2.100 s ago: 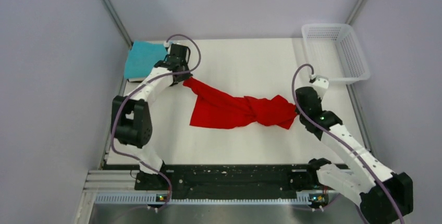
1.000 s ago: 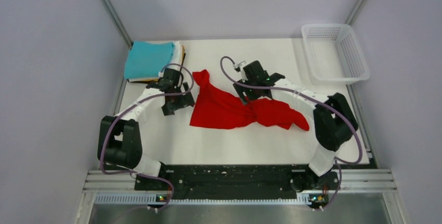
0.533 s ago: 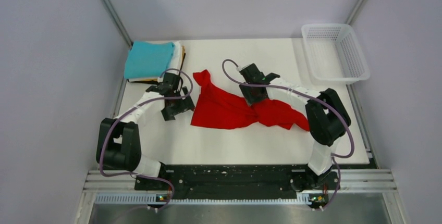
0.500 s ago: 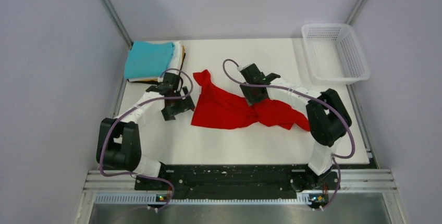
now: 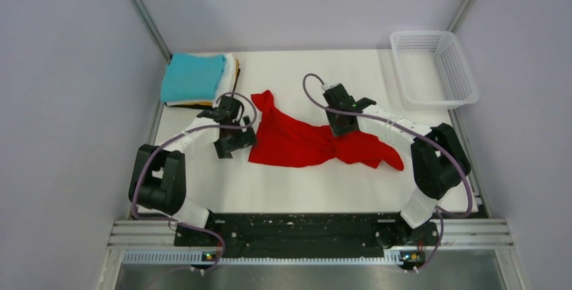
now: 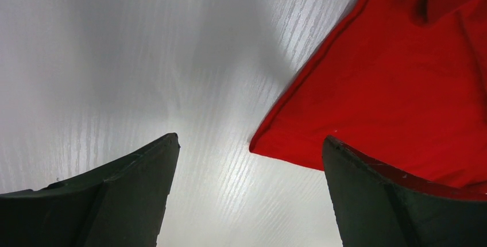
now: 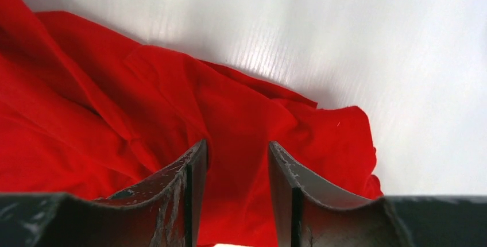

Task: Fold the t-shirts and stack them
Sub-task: Flatten out the tshirt

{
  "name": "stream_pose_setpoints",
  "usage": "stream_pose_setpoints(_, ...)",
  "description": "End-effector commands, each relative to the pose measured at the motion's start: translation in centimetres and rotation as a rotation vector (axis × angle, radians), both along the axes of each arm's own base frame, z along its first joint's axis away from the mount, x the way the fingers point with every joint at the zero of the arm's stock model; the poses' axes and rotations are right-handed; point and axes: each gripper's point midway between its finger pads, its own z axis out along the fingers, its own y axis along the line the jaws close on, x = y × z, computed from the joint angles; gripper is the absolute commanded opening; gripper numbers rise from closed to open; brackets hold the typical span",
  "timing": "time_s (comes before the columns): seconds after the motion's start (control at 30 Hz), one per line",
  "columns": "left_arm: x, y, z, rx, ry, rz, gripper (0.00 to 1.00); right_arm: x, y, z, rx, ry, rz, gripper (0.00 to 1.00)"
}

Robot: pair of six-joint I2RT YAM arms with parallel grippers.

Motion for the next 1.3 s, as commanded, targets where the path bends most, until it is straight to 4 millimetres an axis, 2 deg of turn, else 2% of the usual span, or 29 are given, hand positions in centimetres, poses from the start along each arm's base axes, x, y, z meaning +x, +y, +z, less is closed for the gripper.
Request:
stream_pose_setpoints(0.0,1.2,-0.9,0.5,-0.018,-0.032,-0.011,0.99,-0.4,0.0,-0.3,0.03,0.019,-0.026,0.42)
stream_pose_setpoints(0.27,0.7,-2.1,0.0,-0.046,-0.008,-0.036,0.99,0.1,4.6,0.3,0.245,0.03,0.051,0.42)
stream_pose_setpoints(0.33,0.7,-2.3,0.0,-0.048,-0.008,-0.039,0.99,0.3,5.2,0.1,0.261,0.044,0.059,0.42)
stream_pose_setpoints(0.43,0.5,-2.5,-0.2,-0.045,-0.002,-0.04,0.99,0.5,4.6,-0.9,0.22,0.058,0.03,0.41)
stream_pose_setpoints(0.57,0.3,-2.6,-0.5,-0.048,0.002,-0.039,0.97,0.9,2.9,-1.1,0.146,0.036,-0.037,0.17)
stream_pose_setpoints(0.63,0.2,-2.8,-0.6,-0.054,0.004,-0.043,0.96,1.1,2.6,-0.5,0.146,0.011,-0.064,0.1)
stream_pose_setpoints(0.87,0.2,-3.4,-1.0,-0.057,0.013,-0.058,0.89,2.0,1.4,3.0,0.196,-0.124,-0.159,0.0)
stream_pose_setpoints(1.07,-0.1,-3.9,-1.6,-0.037,0.031,-0.08,0.82,2.1,0.3,7.3,0.321,-0.275,-0.226,0.0)
stream_pose_setpoints(1.23,-0.6,-4.0,-2.0,0.034,0.038,-0.107,0.78,1.6,0.4,9.3,0.432,-0.366,-0.226,0.0)
stream_pose_setpoints(1.27,-0.6,-3.9,-2.2,0.052,0.039,-0.11,0.75,1.4,0.4,9.1,0.453,-0.377,-0.227,0.0)
